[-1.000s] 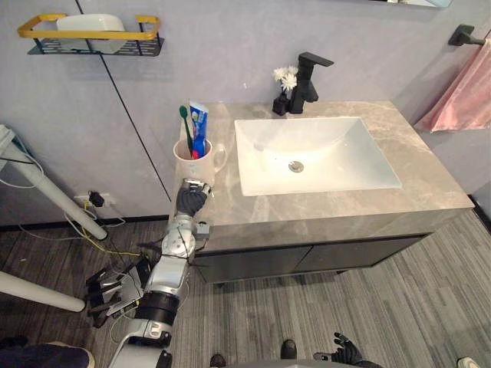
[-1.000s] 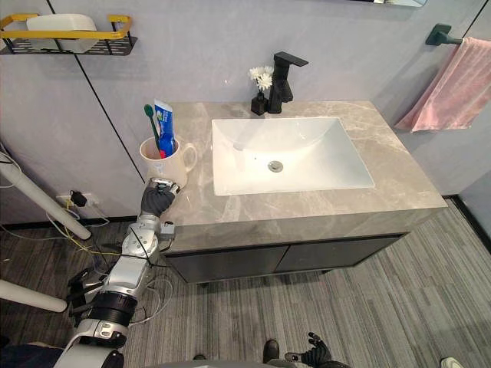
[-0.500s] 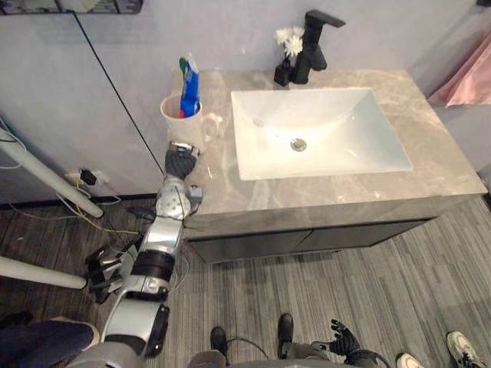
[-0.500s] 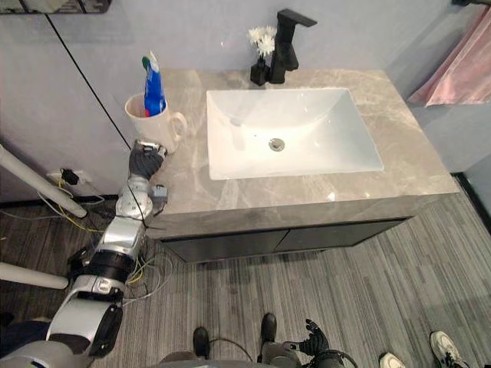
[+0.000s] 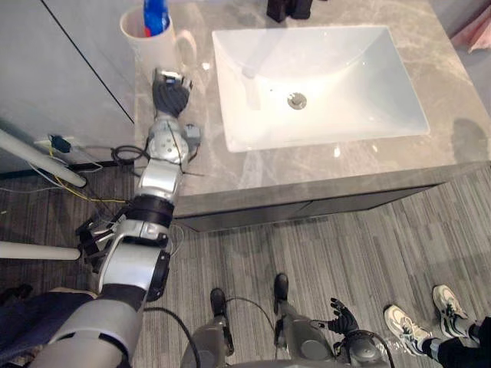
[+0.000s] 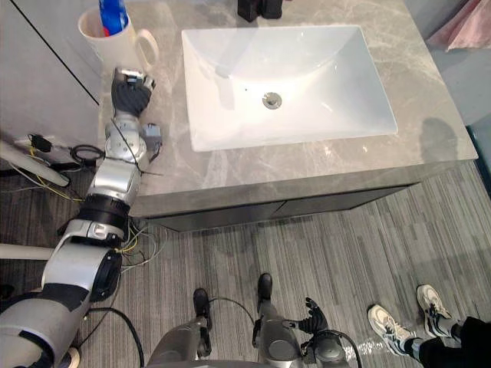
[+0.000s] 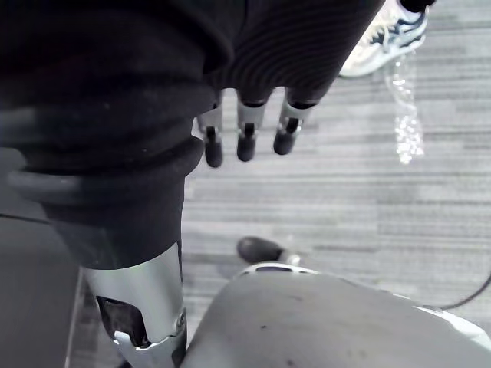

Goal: Organize washtable

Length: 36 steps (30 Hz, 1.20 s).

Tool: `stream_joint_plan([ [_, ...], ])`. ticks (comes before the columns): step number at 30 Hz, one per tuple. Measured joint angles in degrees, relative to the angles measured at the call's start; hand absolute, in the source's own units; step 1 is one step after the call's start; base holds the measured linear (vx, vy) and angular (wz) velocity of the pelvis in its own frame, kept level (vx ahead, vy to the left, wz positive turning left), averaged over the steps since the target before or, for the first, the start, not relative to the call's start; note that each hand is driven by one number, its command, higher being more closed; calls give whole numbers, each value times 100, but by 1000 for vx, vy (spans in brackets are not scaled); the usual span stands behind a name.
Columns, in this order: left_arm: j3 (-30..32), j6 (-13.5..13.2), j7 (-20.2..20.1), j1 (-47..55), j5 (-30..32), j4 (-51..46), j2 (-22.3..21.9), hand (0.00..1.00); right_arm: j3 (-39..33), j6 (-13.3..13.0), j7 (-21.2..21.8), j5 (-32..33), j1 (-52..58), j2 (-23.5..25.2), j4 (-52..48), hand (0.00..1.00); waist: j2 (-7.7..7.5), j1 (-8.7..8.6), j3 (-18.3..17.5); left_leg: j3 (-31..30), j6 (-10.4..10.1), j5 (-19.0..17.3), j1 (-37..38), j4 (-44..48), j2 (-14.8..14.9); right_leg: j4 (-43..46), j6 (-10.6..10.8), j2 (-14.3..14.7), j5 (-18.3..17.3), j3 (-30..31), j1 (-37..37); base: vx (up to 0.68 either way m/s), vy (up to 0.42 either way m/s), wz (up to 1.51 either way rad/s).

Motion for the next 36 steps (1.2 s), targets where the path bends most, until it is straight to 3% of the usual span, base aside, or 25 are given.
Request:
stream_joint_plan([
  [4, -247, -2, 0, -691, -21, 520, 5, 100, 18, -64, -18, 81, -23, 1, -7, 0, -20, -66, 96, 46, 0, 0, -116, 8, -7, 52, 3, -5, 6, 70, -167, -4, 3, -6],
  [8, -320, -4, -2, -1454, -97, 993, 177, 100, 139, -109, -84, 134, -184, -19, -101, 0, -80, -136, 421, 70, 0, -2, -188, 106, -5, 148, 1, -16, 8, 143, -262, -29, 3, -6],
  [17, -390, 3, 47, -1692, -321, 787, 95, 100, 147, -180, -139, 187, -163, -33, -227, 0, -66, -129, 509, 86, 0, -2, -347, 174, 15, 164, -43, -39, 57, 181, -413, -17, -2, -2],
  [21, -639, -25, 72, -993, -316, -398, -223, 100, 141, -173, -139, 185, -153, -40, -226, 0, -45, -89, 513, 18, 0, -2, -309, 194, 2, 163, -43, -49, 56, 119, -333, -8, 1, 7],
  [25, -804, -29, -193, -6, -315, -1254, -540, 100, 117, -158, -133, 174, -100, -79, -214, 0, 99, 30, 493, -85, 1, -2, -205, 201, -15, 162, -42, -31, 49, 31, -175, -19, 4, 11],
  [27, -842, -50, -293, 433, -315, -1600, -519, 100, 54, -135, -120, 169, -95, -133, -209, 0, 183, 48, 452, -126, 1, -1, -157, 202, -15, 162, -64, -29, 28, -18, -107, -21, 3, 10],
  [29, -891, -101, -454, 1256, -352, -2132, -496, 100, -66, -68, -91, 164, -41, -183, -152, 0, 417, 136, 313, -182, 1, -1, -63, 184, -9, 162, -118, -19, -11, -121, 8, -6, -6, 12],
  [32, -811, -176, -647, 2263, -535, -2759, -367, 100, -70, -37, -58, 161, 22, -273, -36, 0, 632, 225, 95, -260, -5, 3, 128, 113, 22, 160, -99, 13, -74, -179, 207, 18, -17, 10],
  [36, -42, -376, -795, 3491, -792, -3742, -79, 100, -168, -8, 43, 115, 138, -286, 153, 0, 721, 369, -328, -335, -43, 20, 480, -40, 92, 155, -127, 88, -181, -313, 535, 31, -36, 9],
])
